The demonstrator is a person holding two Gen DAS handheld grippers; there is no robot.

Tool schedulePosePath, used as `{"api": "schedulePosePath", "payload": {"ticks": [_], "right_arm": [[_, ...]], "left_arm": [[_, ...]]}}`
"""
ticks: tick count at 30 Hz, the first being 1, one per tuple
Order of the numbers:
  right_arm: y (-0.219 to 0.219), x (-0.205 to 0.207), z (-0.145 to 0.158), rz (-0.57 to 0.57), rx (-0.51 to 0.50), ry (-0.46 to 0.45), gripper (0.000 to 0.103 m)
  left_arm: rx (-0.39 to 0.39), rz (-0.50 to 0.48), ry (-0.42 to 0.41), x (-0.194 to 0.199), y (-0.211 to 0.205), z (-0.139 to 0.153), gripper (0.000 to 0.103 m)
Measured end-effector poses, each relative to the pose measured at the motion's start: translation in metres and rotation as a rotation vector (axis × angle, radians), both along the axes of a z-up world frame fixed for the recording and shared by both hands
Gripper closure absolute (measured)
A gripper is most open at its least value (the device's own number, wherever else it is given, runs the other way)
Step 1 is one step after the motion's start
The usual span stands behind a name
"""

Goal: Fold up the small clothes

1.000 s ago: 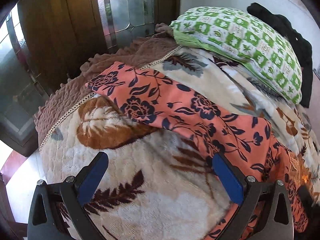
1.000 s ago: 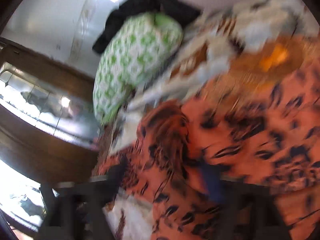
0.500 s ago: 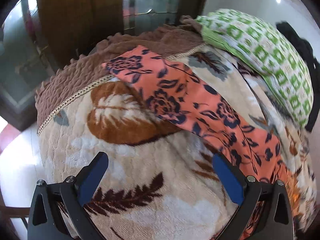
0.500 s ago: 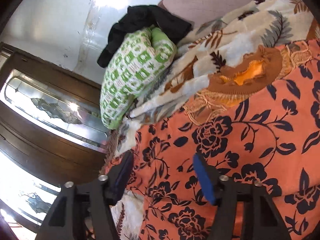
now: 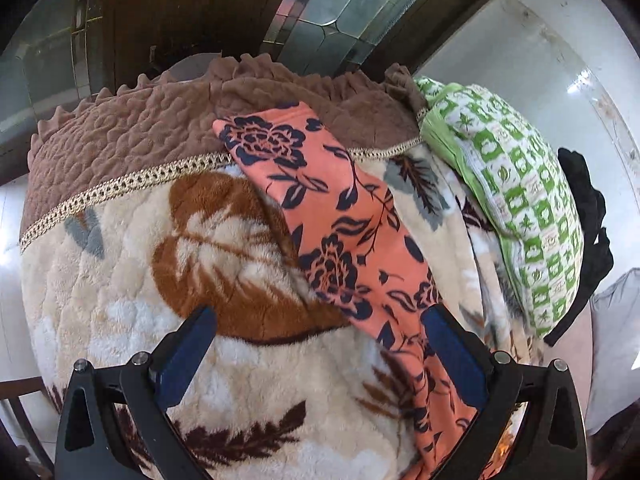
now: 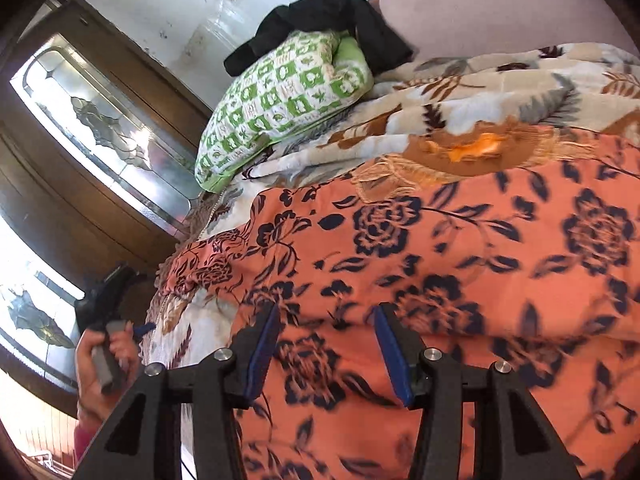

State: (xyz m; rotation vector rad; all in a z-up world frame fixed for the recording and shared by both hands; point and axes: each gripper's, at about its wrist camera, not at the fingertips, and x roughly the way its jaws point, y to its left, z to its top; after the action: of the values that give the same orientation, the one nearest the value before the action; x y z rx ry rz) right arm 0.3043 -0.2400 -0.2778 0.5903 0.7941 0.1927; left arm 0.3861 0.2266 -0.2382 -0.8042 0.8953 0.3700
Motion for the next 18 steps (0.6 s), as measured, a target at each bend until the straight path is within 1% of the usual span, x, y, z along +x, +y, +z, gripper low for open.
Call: {"api": "schedulePosePath", "payload": {"ticks": [1,4,5,8,10,12,14,16,18], "right_arm": [[-0.008,-0.010,-0.002,-0.018,0.007,-0.001,0.049],[-0.025,-0.029,-0.011,-0.057,0.034,-0.025,0.050],[-0.029,-0.033,-0.015,-0.065,0.038,-0.032,0.050],[-0.034,-0.032,-0.014,-0.051,0.069,-0.027,0.050],[-0.036,-0.031,-0.014,-0.044,0.086,-0.033,0.050],[-0.037,-0.030,-0.016,-0.042,0.090,-0.032,0.050],[-0.040,-0.029,-0.019,-0.051,0.101,-0.015,0.050],[-0.044,-0.029,-0.023,-0.066,0.138,-0.004,0.050],[-0.048,-0.029,-0.026,-0.074,0.174,0.000,0.050]], "left_arm": [[-0.021,0.002,-0.008,0.002,0.002,-0.002,0.000],[-0.139,0.018,-0.055,0.004,0.006,-0.013,0.000],[-0.157,0.024,-0.068,0.005,0.005,-0.016,0.000],[-0.161,0.033,-0.089,0.013,0.005,-0.022,0.004],[-0.215,0.051,-0.104,0.016,0.011,-0.030,0.013],[-0.246,0.088,-0.108,0.015,0.018,-0.037,0.015],[-0.259,0.098,-0.118,0.016,0.023,-0.043,0.018],[-0.287,0.081,-0.144,0.022,0.025,-0.048,0.033],[-0.304,0.065,-0.158,0.027,0.029,-0.053,0.042]]}}
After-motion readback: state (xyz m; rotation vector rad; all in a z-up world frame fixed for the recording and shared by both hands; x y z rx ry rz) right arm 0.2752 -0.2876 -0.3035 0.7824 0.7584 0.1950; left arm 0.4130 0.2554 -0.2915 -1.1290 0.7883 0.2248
